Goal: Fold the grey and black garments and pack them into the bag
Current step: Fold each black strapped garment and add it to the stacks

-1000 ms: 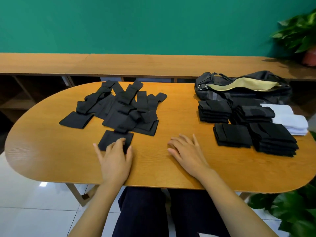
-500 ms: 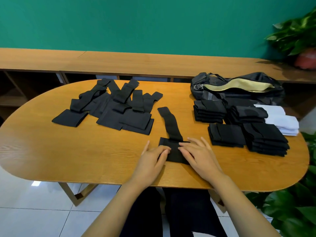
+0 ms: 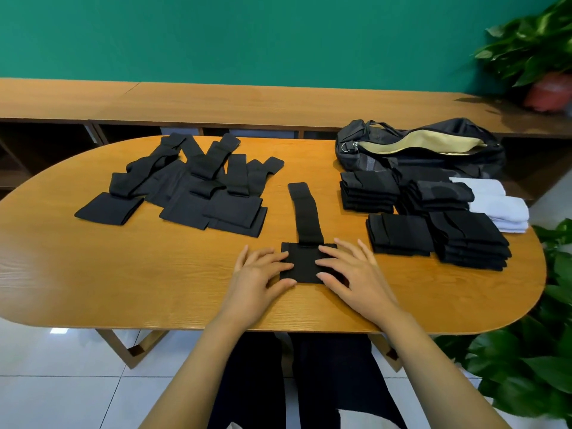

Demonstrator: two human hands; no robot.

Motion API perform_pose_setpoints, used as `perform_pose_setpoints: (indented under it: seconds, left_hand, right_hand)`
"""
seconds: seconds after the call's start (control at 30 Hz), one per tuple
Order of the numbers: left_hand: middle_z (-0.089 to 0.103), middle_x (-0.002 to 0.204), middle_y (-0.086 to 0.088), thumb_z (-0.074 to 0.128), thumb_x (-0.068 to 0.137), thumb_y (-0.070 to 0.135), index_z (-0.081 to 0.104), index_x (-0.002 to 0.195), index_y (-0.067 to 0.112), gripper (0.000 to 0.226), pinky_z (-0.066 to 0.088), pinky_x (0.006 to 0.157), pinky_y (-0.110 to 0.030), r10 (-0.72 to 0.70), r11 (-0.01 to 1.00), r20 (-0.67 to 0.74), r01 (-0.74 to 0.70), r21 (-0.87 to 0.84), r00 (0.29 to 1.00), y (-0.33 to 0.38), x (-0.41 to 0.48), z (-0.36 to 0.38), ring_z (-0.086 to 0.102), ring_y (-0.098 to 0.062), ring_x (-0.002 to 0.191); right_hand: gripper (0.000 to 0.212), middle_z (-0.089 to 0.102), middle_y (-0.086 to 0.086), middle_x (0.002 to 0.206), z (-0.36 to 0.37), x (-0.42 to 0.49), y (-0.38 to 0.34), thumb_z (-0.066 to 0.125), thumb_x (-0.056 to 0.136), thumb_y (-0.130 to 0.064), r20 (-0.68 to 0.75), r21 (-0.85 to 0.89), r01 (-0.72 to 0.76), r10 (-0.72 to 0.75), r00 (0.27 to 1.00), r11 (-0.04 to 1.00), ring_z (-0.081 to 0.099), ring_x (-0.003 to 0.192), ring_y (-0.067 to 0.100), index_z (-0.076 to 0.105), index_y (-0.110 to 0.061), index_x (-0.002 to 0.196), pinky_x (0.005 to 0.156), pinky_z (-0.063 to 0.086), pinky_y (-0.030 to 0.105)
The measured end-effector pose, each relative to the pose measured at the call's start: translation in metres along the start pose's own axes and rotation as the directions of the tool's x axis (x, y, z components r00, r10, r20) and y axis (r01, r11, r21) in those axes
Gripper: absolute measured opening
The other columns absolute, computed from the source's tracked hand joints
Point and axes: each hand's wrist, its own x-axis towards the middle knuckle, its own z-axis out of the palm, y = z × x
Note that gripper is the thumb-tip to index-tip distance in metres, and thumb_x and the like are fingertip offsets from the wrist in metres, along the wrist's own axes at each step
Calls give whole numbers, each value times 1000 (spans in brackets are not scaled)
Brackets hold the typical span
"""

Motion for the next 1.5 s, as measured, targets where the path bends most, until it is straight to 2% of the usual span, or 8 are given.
perform_pose_setpoints:
  seconds: [0.17, 0.4, 0.6, 0.73, 1.03, 1.23, 1.37, 1.5]
  left_hand:
    - [64, 124, 12, 34, 92, 59, 72, 108, 30, 51, 18, 114, -36, -11, 999, -102, 15, 34, 995, 1, -1, 2, 45, -9, 123]
    - [65, 116, 14, 42, 93, 52, 73, 103, 30, 39, 22, 106, -32, -30, 999, -111, 32, 8, 993, 2, 2, -1, 47, -9, 116]
    - [52, 117, 26, 36, 77, 81, 68, 107, 38, 61, 16, 110, -33, -59, 996, -6, 59, 66, 998, 9, 7, -4, 33, 1, 117]
    - [50, 107, 25, 58, 78, 66, 69, 98, 36, 38, 21, 100, -29, -132, 991, -58, 133, 19, 990, 14, 14, 3, 36, -1, 108]
    - [57, 97, 25, 65, 83, 50, 75, 91, 26, 28, 25, 93, -31, -188, 980, -155, 176, -89, 970, 9, 11, 8, 40, -4, 103]
    - [56, 106, 30, 57, 74, 68, 74, 95, 33, 44, 16, 94, -26, -105, 988, -114, 90, -129, 988, 13, 10, 5, 36, 0, 109]
    - [61, 104, 25, 47, 77, 70, 74, 94, 33, 49, 17, 97, -27, -117, 989, -81, 108, -104, 990, 11, 11, 6, 40, -6, 114]
    - [62, 84, 20, 54, 84, 57, 63, 75, 35, 25, 21, 94, -28, -174, 977, -136, 154, -147, 975, 9, 10, 7, 45, -7, 102]
  right_hand:
    - [59, 59, -19, 126, -2, -4, -2, 43, 85, -74, -59, -22, 62, -63, 996, 998, 39, 128, 3, 66, -33, 120, 120, 13, 41]
    - [40, 67, -18, 109, 1, -3, -2, 43, 93, -56, -123, -140, 130, -148, 981, 982, 51, 113, 6, 72, -32, 107, 116, 20, 48]
    - [44, 68, -16, 94, 0, 5, -12, 32, 95, -51, -183, -86, -38, 21, 983, 996, 53, 108, 8, 71, -29, 93, 116, 17, 44]
    - [45, 68, -11, 92, 6, 7, -16, 30, 95, -48, -211, -62, -96, 81, 974, 993, 57, 102, 11, 69, -26, 92, 112, 25, 42]
    - [39, 62, -18, 96, 4, 3, -14, 49, 87, -62, -218, 36, -48, 55, 974, 998, 46, 107, 3, 67, -29, 97, 114, 21, 39]
    - [18, 63, -1, 96, 1, 1, -16, 66, 88, -32, -289, 145, -84, 123, 949, 986, 34, 102, -4, 71, -15, 91, 109, 25, 47]
    - [35, 56, -11, 91, 1, 2, -15, 54, 90, -49, -290, 183, -90, 141, 947, 979, 31, 98, -12, 70, -18, 94, 112, 27, 47]
    - [49, 54, -11, 99, 3, 1, -12, 50, 81, -67, -244, 190, -157, 202, 949, 969, 35, 111, -2, 67, -25, 102, 111, 27, 42]
